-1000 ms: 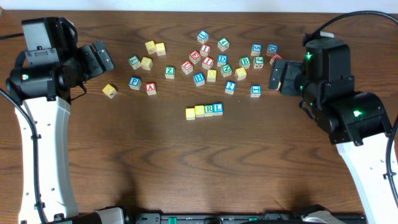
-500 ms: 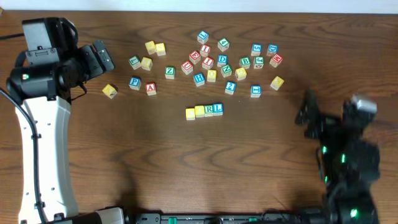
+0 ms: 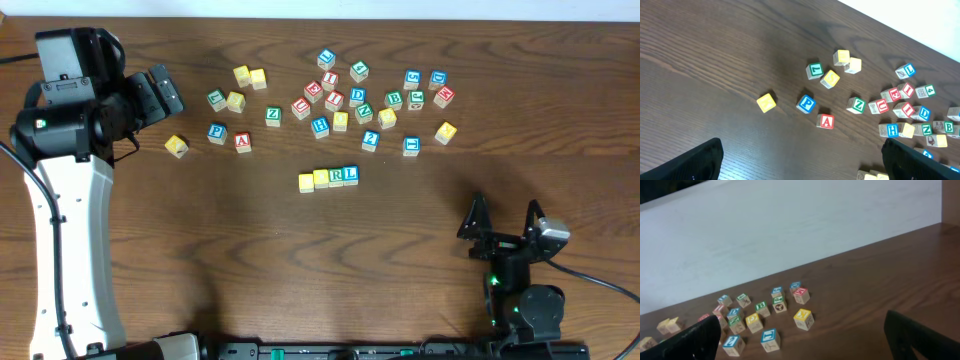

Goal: Spell out CORL

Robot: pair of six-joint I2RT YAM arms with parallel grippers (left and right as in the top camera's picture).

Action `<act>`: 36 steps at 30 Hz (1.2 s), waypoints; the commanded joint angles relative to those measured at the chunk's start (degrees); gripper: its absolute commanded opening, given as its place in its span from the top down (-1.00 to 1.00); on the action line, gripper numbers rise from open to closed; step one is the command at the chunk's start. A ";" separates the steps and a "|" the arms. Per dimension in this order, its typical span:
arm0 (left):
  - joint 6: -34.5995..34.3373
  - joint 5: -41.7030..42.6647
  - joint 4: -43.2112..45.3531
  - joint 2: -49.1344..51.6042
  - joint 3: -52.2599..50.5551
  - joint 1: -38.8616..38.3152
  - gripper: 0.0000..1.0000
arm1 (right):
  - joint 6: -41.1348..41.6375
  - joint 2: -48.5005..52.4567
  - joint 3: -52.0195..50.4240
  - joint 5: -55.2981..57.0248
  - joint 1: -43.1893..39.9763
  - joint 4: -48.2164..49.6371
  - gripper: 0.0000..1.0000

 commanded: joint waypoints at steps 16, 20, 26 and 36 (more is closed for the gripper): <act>0.09 -0.31 0.00 0.17 0.39 0.15 -1.00 | -2.80 -2.93 -2.21 -3.58 -0.13 -5.07 -0.99; 0.09 -0.31 0.00 0.17 0.39 0.15 -1.00 | -2.80 -2.93 -2.21 -3.58 -0.13 -5.07 -0.98; 0.09 -0.31 0.00 0.17 0.39 0.15 -1.00 | -2.80 -2.93 -2.21 -3.58 -0.13 -5.07 -0.99; 4.81 -2.86 5.29 -12.33 -10.78 -0.59 -1.00 | -2.80 -2.93 -2.21 -3.58 -0.13 -5.07 -0.99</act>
